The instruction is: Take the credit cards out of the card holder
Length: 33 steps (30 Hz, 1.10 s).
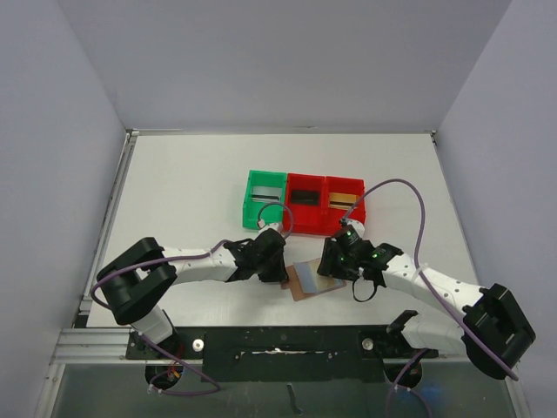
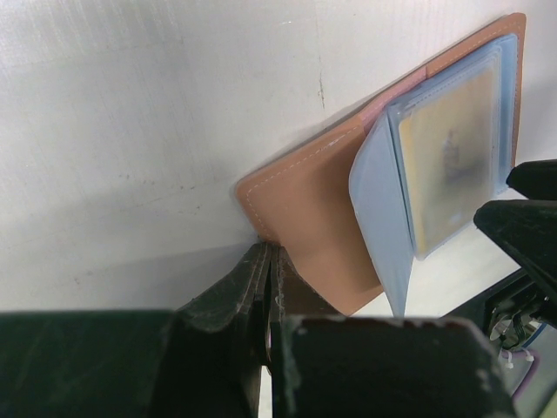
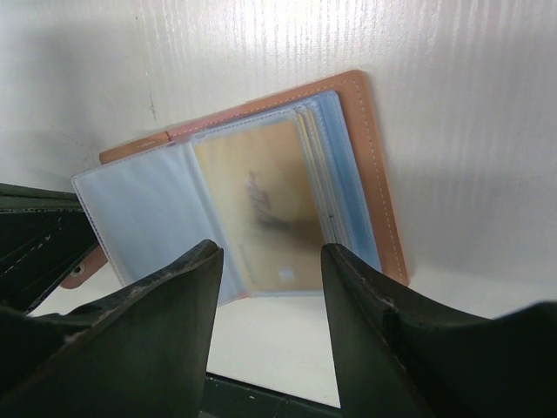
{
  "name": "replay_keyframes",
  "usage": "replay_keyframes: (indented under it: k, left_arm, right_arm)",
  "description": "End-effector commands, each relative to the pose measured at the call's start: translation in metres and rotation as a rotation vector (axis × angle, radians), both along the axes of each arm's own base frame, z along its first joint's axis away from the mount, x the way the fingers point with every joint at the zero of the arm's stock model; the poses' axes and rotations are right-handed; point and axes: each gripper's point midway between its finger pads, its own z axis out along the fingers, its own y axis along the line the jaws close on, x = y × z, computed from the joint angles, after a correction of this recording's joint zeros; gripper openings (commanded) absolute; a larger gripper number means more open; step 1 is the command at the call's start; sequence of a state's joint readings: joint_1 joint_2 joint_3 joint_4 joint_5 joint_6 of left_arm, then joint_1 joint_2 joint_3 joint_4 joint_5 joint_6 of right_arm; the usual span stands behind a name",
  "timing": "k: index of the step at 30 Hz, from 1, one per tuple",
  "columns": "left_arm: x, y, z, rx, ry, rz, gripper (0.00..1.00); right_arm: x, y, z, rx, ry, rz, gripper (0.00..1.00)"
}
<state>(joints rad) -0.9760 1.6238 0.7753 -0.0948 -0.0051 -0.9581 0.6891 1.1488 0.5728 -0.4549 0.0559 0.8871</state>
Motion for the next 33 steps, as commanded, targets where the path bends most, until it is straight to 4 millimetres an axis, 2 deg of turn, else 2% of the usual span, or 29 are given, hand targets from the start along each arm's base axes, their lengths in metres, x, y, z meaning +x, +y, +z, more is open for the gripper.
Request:
replay_keyframes:
  k: [1,7,10,14,33]
  left_arm:
    - [-0.001,-0.003,0.000,0.015,0.005,-0.021,0.00]
    - [0.000,-0.003,0.000,0.014,0.003,-0.022,0.00]
    - [0.000,-0.004,0.001,0.012,0.003,-0.023,0.00]
    - [-0.001,-0.003,0.000,0.016,0.004,-0.024,0.00]
    - [-0.002,-0.003,-0.001,0.009,0.007,-0.023,0.00]
  right_arm:
    - [0.013,-0.003,0.016,-0.035,-0.063,-0.008,0.50]
    - [0.012,-0.002,0.005,-0.051,-0.032,-0.003,0.50]
    - [0.011,0.004,0.002,-0.030,-0.021,0.019,0.50]
    - [0.009,0.010,0.000,-0.011,-0.018,0.036,0.45]
    - [0.011,0.015,0.022,-0.025,-0.059,0.057,0.31]
